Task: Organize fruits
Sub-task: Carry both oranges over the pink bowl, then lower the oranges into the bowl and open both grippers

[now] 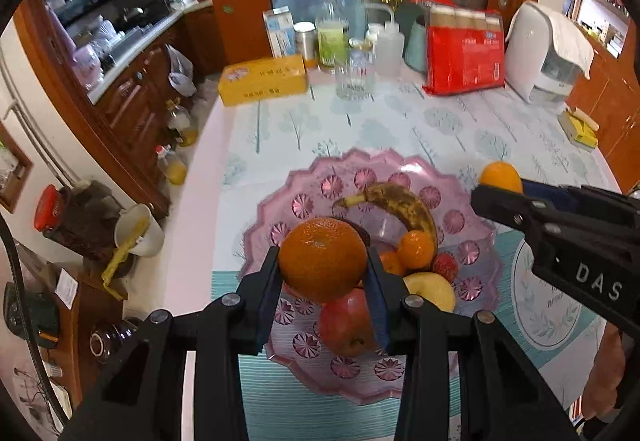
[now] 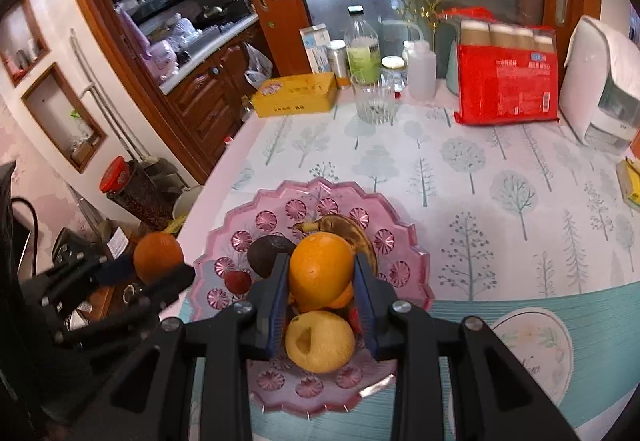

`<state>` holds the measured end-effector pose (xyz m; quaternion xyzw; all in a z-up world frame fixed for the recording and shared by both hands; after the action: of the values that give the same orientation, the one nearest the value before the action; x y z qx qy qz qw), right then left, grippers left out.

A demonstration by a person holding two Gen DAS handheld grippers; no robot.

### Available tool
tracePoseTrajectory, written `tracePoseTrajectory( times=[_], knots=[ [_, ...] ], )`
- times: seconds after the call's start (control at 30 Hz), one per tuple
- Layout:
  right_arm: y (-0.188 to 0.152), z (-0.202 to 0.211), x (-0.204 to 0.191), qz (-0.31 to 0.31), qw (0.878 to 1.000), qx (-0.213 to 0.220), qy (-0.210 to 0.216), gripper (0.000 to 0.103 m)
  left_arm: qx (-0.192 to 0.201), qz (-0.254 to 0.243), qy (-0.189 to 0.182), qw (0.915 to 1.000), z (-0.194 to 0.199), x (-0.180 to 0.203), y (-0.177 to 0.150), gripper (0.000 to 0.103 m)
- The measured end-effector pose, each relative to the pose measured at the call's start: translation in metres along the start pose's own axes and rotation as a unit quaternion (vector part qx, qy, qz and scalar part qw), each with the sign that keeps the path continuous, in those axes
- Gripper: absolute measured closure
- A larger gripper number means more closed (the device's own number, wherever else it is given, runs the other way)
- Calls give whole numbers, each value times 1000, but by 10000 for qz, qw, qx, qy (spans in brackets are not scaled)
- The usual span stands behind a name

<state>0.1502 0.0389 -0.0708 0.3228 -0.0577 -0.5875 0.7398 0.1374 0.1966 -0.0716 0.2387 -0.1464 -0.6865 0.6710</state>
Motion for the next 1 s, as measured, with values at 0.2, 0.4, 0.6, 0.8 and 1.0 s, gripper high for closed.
tracePoseTrajectory(
  times=[0.2,0.4,0.6,0.8,1.0],
  knots=[
    [0,-33,6,-203,9993,-293,-74,72,-388,-50,-88,9992,-40,4,-4,65],
    [0,-61,10,-290,9980,-549,-132,71,-612,-92,-144,9980,-68,6,-3,65],
    [1,-80,11,-268,9969,-723,-167,71,-757,-155,-210,9968,-87,8,-2,65],
    [1,-93,14,-295,9953,-899,-193,71,-854,-255,-256,9957,-97,14,-3,64],
    [0,-96,17,-399,9947,-943,-135,53,-639,-339,-208,9972,-91,18,-2,26]
  ],
)
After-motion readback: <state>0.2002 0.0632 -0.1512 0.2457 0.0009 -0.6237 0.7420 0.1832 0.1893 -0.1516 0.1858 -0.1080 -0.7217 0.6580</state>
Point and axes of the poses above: each gripper's, at about its wrist camera, not at the fingertips, and z roughly against the way its jaws point, x to its right, y to its top, the point moved 1 cm from there along -z, roughly the way its jaws point, and after that the axes turned 6 degrees about y, right-handed, at the moved point
